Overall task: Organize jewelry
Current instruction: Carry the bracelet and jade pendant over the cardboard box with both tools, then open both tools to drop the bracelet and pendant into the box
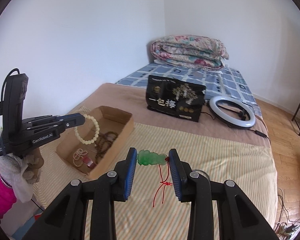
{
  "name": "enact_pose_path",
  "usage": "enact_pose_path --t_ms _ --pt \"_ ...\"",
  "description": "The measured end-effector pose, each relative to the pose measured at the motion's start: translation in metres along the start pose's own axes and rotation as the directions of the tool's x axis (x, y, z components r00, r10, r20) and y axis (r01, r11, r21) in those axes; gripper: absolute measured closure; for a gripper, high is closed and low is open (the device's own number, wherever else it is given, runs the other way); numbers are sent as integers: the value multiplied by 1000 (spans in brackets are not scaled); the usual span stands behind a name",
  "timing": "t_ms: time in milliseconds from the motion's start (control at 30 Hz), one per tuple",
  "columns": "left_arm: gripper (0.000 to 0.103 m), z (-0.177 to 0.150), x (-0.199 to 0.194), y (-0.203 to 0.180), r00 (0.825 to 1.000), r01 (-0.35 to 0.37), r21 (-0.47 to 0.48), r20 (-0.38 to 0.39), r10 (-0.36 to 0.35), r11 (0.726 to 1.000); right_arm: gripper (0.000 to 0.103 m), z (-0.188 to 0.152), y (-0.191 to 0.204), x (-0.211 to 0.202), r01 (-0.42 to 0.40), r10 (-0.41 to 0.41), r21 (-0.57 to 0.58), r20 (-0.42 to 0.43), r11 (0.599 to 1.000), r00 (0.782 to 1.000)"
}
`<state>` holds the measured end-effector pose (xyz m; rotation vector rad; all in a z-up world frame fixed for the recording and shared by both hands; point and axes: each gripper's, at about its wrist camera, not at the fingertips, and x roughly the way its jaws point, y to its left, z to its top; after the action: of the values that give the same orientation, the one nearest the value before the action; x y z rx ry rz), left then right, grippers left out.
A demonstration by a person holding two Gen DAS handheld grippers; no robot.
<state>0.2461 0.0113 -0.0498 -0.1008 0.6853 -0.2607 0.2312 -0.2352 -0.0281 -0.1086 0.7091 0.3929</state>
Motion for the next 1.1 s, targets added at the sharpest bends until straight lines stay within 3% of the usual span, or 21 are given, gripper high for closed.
enact_pose_path --t_ms 500,1100 --pt "98 16 20 71 997 -75 -36 -5 75 997 70 45 76 47 -129 130 -66 13 989 991" --pt "98 17 73 114 995 -87 -77 -63 82 993 70 54 103 122 -209 208 -30 -54 977 977"
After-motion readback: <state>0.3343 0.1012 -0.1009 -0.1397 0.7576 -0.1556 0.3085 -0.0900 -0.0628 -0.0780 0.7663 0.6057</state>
